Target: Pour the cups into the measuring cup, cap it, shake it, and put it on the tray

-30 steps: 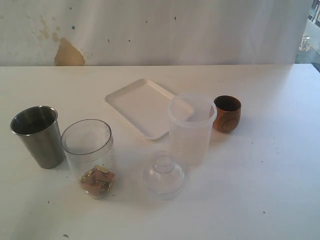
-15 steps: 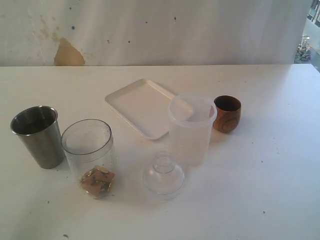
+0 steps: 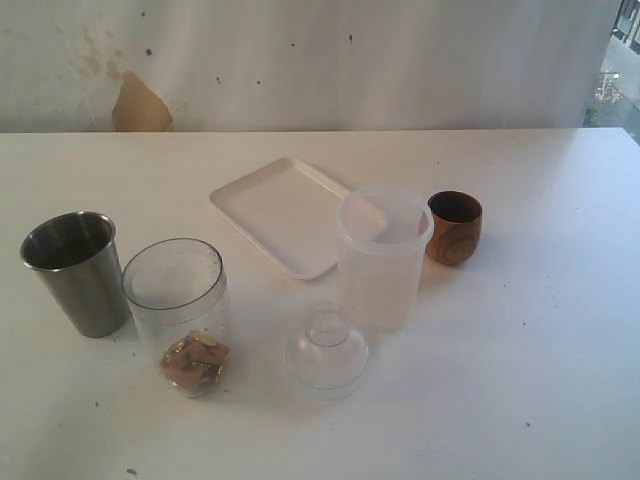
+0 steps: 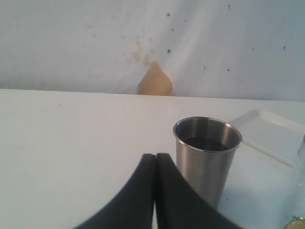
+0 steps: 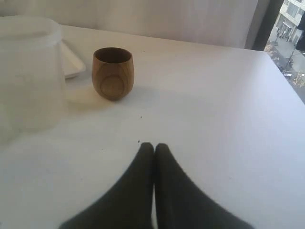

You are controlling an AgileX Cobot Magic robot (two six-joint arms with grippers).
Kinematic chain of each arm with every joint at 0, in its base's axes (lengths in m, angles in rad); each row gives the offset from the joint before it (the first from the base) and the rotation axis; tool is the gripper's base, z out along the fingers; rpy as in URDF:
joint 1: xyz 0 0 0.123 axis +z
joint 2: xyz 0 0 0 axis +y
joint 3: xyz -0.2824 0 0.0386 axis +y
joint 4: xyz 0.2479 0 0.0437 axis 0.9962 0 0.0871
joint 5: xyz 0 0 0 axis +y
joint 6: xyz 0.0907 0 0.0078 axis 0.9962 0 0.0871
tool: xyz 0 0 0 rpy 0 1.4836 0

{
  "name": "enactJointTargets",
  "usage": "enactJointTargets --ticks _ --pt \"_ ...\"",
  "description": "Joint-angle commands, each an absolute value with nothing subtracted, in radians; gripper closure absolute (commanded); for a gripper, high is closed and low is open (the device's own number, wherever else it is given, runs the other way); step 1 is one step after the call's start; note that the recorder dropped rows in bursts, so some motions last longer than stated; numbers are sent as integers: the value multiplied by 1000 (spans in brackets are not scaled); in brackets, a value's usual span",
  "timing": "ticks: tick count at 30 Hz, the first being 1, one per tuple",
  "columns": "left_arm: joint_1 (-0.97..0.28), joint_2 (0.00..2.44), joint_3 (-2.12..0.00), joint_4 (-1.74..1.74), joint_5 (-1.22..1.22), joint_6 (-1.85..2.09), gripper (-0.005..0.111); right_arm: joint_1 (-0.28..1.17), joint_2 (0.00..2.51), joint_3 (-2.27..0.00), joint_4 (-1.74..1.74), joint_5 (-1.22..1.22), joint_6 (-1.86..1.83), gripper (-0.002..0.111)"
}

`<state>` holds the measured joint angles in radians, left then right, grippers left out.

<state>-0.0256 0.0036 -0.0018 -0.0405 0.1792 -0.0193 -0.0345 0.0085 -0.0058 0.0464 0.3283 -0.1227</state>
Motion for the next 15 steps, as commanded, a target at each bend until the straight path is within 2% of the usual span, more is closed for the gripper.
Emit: enactJointTargets --ticks 1,15 --pt "-24 0 0 -45 172 -22 106 -31 3 0 41 321 -131 108" --pt "-24 0 0 -10 172 83 106 -31 3 0 41 321 -131 108"
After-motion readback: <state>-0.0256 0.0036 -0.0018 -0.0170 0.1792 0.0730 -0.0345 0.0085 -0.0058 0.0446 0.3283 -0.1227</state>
